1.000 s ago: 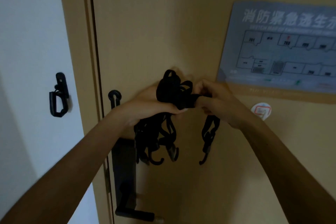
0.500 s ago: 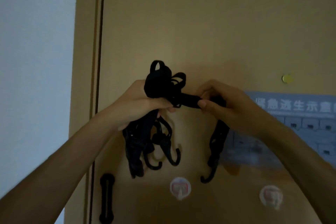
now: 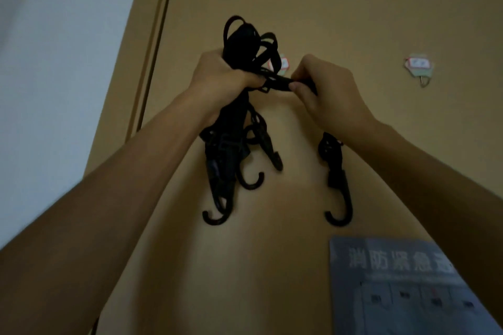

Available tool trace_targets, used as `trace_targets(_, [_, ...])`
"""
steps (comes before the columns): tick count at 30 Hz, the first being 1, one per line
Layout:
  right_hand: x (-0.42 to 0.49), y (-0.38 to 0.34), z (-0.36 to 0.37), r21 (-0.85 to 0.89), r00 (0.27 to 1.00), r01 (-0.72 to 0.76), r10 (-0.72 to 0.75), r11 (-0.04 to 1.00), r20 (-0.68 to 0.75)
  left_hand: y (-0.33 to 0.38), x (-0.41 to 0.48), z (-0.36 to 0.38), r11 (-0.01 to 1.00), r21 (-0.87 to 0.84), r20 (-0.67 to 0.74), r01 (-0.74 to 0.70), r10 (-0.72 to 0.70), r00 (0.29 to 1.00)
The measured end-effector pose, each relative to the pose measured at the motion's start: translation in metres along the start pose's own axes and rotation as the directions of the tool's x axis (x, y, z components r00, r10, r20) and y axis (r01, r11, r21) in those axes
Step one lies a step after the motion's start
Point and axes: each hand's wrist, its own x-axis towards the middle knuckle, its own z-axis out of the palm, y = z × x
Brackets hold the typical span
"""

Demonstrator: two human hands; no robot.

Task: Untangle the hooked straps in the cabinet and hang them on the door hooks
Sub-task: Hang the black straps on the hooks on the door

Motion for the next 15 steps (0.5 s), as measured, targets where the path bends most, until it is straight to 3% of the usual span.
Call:
trace_targets(9, [0.048,0.022,0.018,-0.154,0.994,-0.086,0.094,0.984,0.048,-0.003,0.056,0.018,0.993,0.107,-0.064,0.048,-0.041,0.997])
trace_targets(15, [0.025,0.013,0.024,-0.143,0.989,-0.108,0.122,0.984,0.087,-0.015,0.038,0.013,0.975,0.058,0.085,0.213,-0.217,0.972])
